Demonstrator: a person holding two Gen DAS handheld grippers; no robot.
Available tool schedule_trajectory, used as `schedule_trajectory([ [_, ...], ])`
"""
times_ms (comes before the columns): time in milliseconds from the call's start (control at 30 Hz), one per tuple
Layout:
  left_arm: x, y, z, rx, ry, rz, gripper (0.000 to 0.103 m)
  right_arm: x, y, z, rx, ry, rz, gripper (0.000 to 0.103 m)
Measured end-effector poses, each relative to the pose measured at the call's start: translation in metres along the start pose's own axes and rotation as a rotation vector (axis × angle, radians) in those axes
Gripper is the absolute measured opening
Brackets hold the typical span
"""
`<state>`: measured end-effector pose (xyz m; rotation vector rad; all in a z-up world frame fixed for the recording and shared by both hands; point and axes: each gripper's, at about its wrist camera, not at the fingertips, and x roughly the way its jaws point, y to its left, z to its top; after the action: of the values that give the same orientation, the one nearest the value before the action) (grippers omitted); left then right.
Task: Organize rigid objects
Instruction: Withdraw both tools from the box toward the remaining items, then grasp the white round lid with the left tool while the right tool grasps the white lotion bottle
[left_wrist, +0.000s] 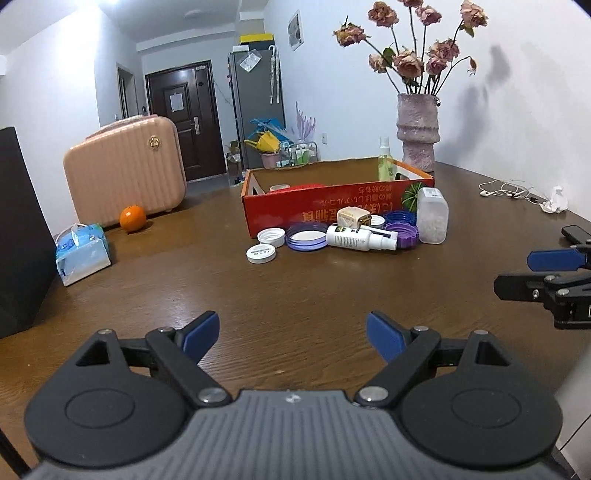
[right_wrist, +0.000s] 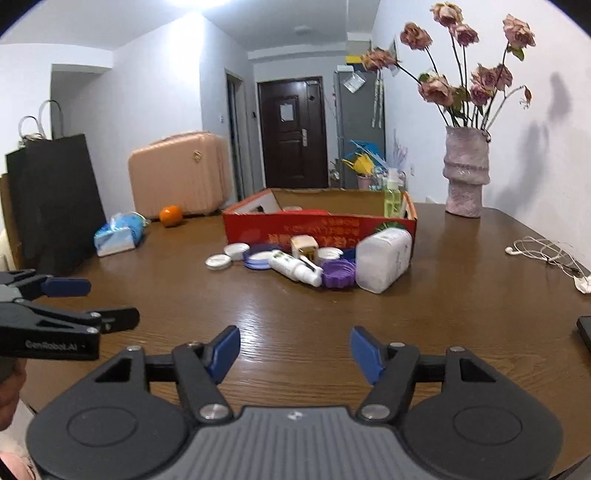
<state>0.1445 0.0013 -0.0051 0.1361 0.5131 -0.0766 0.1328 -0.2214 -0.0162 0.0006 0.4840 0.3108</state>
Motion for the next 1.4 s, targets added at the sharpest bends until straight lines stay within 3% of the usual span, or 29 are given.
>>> schedule_trajectory([
  [200,0.031,0.007,0.01,-0.033,0.037,-0.026,0.088,0.024,-0.01,0.007,0.007,0.021,0.029,0.046],
  [433,0.092,0.029,0.041,-0.048,0.061,-0.047,0.085,0.081,-0.008,0.037,-0.066,0.047,0.067,0.041],
  [533,0.136,0.038,0.057,-0.046,0.101,-0.07,0.083,0.117,0.0,0.057,-0.131,0.047,0.101,0.033],
  [633,0.181,0.047,0.067,-0.053,0.179,-0.037,0.078,0.155,0.011,0.073,-0.206,0.037,0.106,0.032],
  [733,0.21,0.054,0.07,-0.048,0.18,-0.05,0.078,0.189,0.018,0.083,-0.247,0.055,0.11,0.031],
  [833,0.229,0.063,0.069,-0.087,0.184,-0.057,0.069,0.218,0.022,0.085,-0.258,0.096,0.109,0.03],
  [967,0.233,0.07,0.065,-0.12,0.143,-0.07,0.061,0.237,0.021,0.078,-0.256,0.105,0.082,0.032],
  [1067,0.23,0.069,0.064,-0.114,0.132,-0.083,0.042,0.247,0.015,0.076,-0.208,0.166,0.139,0.027],
  [1400,0.226,0.062,0.063,-0.063,0.134,-0.081,0.04,0.246,0.003,0.077,-0.121,0.17,0.191,0.027],
])
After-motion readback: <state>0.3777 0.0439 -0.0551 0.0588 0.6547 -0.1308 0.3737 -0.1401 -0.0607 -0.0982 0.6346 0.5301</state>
